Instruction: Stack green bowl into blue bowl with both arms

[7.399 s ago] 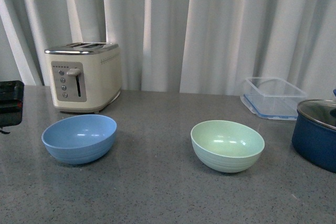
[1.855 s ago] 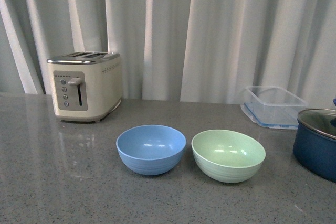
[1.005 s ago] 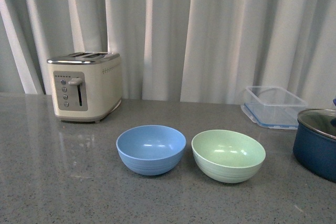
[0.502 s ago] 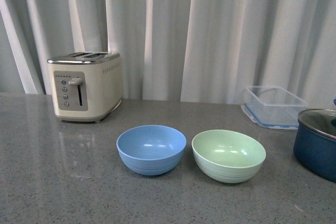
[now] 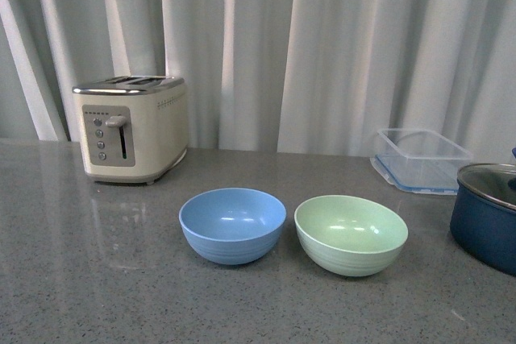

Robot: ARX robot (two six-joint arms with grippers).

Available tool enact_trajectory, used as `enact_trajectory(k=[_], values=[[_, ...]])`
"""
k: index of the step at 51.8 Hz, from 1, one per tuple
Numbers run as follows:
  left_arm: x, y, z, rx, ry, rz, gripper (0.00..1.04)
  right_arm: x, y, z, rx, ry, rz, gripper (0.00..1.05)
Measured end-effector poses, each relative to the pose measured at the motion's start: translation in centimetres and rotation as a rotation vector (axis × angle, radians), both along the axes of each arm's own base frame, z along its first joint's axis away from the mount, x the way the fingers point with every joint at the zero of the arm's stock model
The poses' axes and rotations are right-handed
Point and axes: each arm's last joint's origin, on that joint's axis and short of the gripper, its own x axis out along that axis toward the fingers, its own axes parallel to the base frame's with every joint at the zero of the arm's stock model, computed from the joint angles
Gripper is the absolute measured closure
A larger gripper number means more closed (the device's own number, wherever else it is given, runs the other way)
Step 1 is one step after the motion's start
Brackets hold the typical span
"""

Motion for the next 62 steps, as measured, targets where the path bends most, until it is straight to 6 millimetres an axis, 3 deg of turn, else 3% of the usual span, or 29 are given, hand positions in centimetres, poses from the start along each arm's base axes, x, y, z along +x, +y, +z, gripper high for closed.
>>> enact_trajectory(k=[6,12,18,22,34,47,62], values=[[0.0,0.0,0.0,0.0,0.0,0.0,0.07,3.8,2.7,1.8,0.03,-0.011,0.083,0.1],[0.0,0.0,0.0,0.0,0.0,0.0,0.07,6.7,4.3,2.3,0.062,-0.002,0.108,0.1],[0.0,0.0,0.0,0.0,0.0,0.0,0.07,11.2,5.7,2.5,0.099,0.035,0.083,0.1],[0.0,0.0,0.0,0.0,0.0,0.0,0.07,14.1,6.2,2.4,0.129,0.064,0.054,0.1],[0.0,0.0,0.0,0.0,0.0,0.0,0.07,20.6,6.4,2.8,0.198,0.083,-0.042,0.1],[0.0,0.0,0.0,0.0,0.0,0.0,0.07,24.1,5.1,2.8,0.213,0.068,-0.089,0.1],[0.0,0.0,0.0,0.0,0.0,0.0,0.07,25.2,3.7,1.0,0.217,0.103,-0.11,0.1]])
